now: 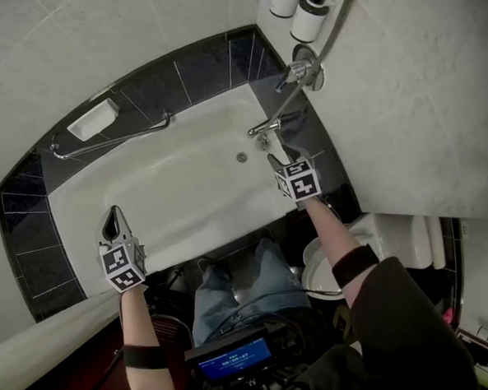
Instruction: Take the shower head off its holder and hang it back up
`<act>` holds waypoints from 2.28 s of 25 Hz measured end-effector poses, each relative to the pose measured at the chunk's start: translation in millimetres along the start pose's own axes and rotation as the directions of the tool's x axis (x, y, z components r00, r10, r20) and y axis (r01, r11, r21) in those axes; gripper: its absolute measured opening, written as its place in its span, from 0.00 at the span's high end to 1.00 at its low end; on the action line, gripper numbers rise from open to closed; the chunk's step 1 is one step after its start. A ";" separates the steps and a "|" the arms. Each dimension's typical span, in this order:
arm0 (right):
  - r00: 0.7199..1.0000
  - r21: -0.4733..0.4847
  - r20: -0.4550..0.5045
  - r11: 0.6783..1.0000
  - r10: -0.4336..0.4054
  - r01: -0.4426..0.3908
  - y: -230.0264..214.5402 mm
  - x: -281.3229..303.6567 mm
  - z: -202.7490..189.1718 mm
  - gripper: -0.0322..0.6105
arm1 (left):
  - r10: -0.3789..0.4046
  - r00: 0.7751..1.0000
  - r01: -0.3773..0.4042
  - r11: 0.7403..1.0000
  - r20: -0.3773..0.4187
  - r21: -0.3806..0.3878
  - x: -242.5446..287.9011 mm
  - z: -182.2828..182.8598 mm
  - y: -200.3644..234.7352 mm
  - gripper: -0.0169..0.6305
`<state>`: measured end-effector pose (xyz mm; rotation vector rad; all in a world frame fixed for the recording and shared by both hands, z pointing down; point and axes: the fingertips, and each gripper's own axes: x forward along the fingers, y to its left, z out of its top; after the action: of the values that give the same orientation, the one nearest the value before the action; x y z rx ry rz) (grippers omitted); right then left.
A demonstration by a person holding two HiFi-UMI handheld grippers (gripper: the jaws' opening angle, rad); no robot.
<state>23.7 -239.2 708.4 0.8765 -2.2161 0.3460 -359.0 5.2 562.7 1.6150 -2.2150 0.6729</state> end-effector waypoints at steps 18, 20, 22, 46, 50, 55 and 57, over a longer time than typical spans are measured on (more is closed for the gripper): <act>0.997 -0.068 -0.076 0.998 0.013 -0.019 -34.7 232.3 -155.7 0.39 | -0.218 0.976 0.214 0.968 0.021 0.127 186.0 -101.0 -150.6 0.97; 0.997 -0.082 -0.072 0.996 0.010 -0.016 -39.3 258.4 -168.9 0.39 | -0.228 0.973 0.222 0.966 0.032 0.132 203.7 -111.2 -160.9 0.97; 0.998 -0.091 -0.069 0.996 0.011 -0.018 -42.5 284.3 -182.5 0.39 | -0.238 0.970 0.230 0.963 0.044 0.140 219.6 -121.4 -170.9 0.97; 1.000 -0.075 -0.006 0.997 0.026 -0.026 -57.6 383.5 -206.6 0.71 | -0.245 0.969 0.246 0.962 -0.026 0.121 264.6 -220.6 -187.2 0.97; 0.999 -0.093 -0.016 0.995 0.032 -0.033 -50.9 380.7 -203.7 0.71 | -0.237 0.971 0.240 0.965 -0.037 0.110 260.2 -227.8 -183.1 0.97; 0.995 -0.070 -0.031 0.993 0.097 -0.099 -14.5 366.3 -198.9 0.72 | -0.223 0.973 0.229 0.967 -0.061 0.111 246.0 -234.3 -171.3 0.97; 0.992 -0.037 -0.034 0.991 0.125 -0.127 7.1 359.4 -199.5 0.72 | -0.210 0.975 0.217 0.968 -0.069 0.122 234.4 -233.8 -163.3 0.97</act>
<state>-60.4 -314.7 1103.7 0.7076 -2.2471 0.3726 -281.5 -96.2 909.0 1.8414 -1.9567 0.8021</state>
